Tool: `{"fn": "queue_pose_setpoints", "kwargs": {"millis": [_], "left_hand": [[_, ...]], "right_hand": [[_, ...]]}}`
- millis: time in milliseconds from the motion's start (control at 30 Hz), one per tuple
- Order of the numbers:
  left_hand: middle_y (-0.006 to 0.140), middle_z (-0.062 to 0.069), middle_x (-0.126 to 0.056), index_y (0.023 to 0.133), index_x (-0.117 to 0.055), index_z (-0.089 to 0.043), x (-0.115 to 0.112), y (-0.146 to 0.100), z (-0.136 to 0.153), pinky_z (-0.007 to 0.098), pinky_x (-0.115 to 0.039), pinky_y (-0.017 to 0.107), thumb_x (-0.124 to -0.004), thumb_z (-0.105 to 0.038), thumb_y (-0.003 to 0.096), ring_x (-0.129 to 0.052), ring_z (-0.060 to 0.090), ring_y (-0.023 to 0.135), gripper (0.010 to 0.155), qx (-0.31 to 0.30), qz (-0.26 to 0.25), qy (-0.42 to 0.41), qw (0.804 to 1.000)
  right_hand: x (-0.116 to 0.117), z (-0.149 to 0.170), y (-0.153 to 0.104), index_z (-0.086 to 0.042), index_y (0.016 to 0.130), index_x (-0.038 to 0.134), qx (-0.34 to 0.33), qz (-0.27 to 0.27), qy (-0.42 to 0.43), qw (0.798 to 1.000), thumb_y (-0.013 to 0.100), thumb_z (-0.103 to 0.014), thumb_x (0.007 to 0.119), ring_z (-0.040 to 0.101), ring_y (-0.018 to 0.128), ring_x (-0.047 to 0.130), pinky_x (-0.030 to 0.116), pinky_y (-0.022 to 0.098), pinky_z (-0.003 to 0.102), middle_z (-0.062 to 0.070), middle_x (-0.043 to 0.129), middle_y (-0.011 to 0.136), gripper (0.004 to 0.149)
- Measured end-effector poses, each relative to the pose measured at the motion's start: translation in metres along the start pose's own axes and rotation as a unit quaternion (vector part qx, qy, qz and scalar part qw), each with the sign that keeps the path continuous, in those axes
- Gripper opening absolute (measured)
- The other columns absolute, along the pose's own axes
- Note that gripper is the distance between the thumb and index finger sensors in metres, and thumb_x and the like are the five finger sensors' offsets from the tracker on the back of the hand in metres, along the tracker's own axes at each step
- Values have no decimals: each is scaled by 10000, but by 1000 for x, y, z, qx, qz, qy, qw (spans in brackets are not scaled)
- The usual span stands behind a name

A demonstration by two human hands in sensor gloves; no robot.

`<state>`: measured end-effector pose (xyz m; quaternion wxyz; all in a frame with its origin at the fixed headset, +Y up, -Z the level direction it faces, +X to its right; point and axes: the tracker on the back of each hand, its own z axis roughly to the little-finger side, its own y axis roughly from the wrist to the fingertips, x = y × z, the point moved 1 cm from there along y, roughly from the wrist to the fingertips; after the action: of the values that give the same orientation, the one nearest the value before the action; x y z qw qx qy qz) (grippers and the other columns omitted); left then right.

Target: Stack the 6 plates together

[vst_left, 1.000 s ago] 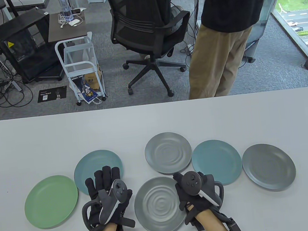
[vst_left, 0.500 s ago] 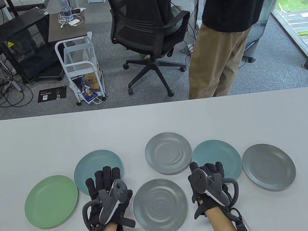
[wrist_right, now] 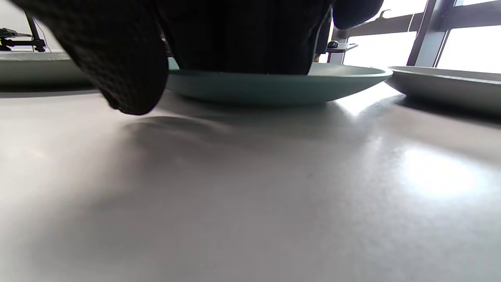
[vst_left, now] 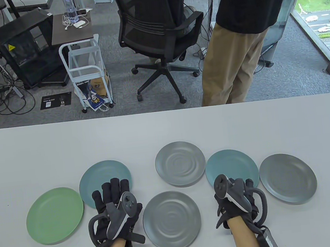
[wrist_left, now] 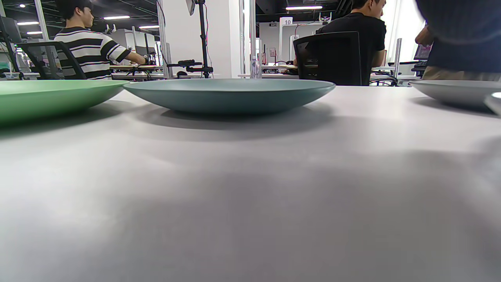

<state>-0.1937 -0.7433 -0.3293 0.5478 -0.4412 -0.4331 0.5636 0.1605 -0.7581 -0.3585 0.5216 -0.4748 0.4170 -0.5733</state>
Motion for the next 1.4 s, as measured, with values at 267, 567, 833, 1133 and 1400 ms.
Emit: {"fn": "queue_pose_setpoints", "kwargs": {"millis": [267,567,833,1133,1400], "left_hand": [[1172,-200,-109,1036,-160,-483,0,0,0,487,-57,849,-695,-723,307,-128,123,1157,935,-1,1,0,1000],[1172,-199,-109,1036,-158,-482,-1,0,-1,487,-58,849,-694,-723,308,-129,122,1157,936,-2,5,2,1000],[1172,-200,-108,1036,-159,-482,-2,0,-1,487,-57,849,-695,-722,308,-127,122,1157,935,-1,6,1,1000],[1171,-201,-109,1035,-159,-483,-2,0,-1,486,-57,850,-695,-722,308,-126,122,1156,934,-1,5,-1,1000],[1172,-200,-111,1035,-160,-483,-2,1,0,486,-57,850,-694,-722,308,-128,121,1157,933,-2,5,-5,1000]], "right_hand": [[-1,-2,0,-325,953,716,-2,14,-12,1000,476,-459,855,261,943,748,444,770,554,-17,799,1014,514],[-2,-6,1,-322,925,757,-9,26,-31,999,467,-424,881,257,905,798,472,765,561,-19,843,969,485],[-6,-8,-2,-324,884,801,-15,59,-33,998,465,-432,888,223,856,859,510,761,546,-48,897,910,442],[-17,-6,-10,-312,837,841,-1,142,-17,990,454,-426,894,197,791,905,553,748,525,-67,945,840,403],[-26,2,-17,-333,743,884,36,236,-5,971,386,-429,960,153,681,962,629,720,472,-111,994,725,377]]}}
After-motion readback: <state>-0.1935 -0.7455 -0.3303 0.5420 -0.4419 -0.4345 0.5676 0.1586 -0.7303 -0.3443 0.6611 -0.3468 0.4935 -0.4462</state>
